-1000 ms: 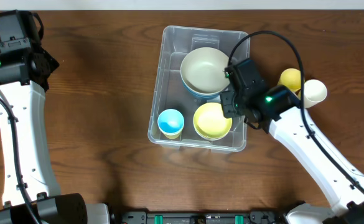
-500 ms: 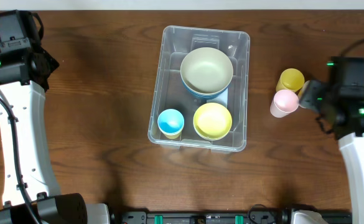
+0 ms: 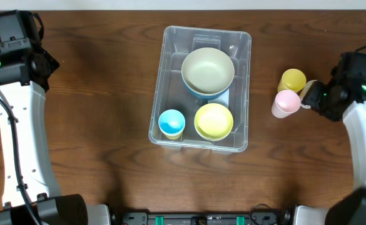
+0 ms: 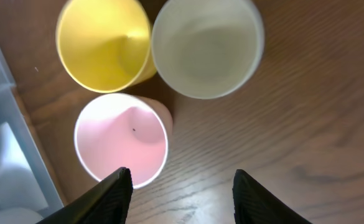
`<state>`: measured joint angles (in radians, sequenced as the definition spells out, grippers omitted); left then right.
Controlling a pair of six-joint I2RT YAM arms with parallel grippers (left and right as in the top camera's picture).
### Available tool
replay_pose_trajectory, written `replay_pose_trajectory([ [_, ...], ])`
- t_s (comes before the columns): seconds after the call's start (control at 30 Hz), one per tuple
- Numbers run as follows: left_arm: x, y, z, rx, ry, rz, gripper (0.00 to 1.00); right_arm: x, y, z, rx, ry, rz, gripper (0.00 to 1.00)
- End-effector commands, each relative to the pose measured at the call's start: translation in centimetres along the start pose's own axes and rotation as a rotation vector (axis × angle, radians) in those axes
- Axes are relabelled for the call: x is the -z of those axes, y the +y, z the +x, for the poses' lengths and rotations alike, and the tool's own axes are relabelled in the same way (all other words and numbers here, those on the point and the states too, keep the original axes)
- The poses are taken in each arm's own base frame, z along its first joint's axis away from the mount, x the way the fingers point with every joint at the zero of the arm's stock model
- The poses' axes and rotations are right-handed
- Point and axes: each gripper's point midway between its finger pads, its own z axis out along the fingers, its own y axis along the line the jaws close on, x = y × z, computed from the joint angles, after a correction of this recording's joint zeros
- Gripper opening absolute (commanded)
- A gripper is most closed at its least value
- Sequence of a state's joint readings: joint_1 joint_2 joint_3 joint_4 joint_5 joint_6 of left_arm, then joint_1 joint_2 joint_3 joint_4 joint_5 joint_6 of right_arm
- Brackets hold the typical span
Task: Pack container
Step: 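Lower the right gripper onto the pink cup and grasp its rim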
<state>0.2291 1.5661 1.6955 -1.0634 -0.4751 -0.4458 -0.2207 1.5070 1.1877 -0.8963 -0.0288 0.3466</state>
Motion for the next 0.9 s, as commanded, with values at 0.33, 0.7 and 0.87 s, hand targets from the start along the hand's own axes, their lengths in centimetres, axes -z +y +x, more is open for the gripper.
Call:
replay_pose_trajectory([
  [0.33, -0.1, 0.3, -0.2, 0.011, -0.006, -0.016, 0.98, -4.7, -0.2, 1.7, 0.001, 0.114, 0.002, 0.39],
  [0.7, -0.1, 0.3, -0.2, 0.011, -0.006, -0.016, 0.98, -5.7, 0.1, 2.2, 0.004, 0.117, -0.02, 0.34],
  [0.87, -0.1, 0.3, -0.2, 0.01, -0.005, -0.016, 0.98, -6.2, -0.1, 2.6, 0.003, 0.12, -0.019, 0.3],
])
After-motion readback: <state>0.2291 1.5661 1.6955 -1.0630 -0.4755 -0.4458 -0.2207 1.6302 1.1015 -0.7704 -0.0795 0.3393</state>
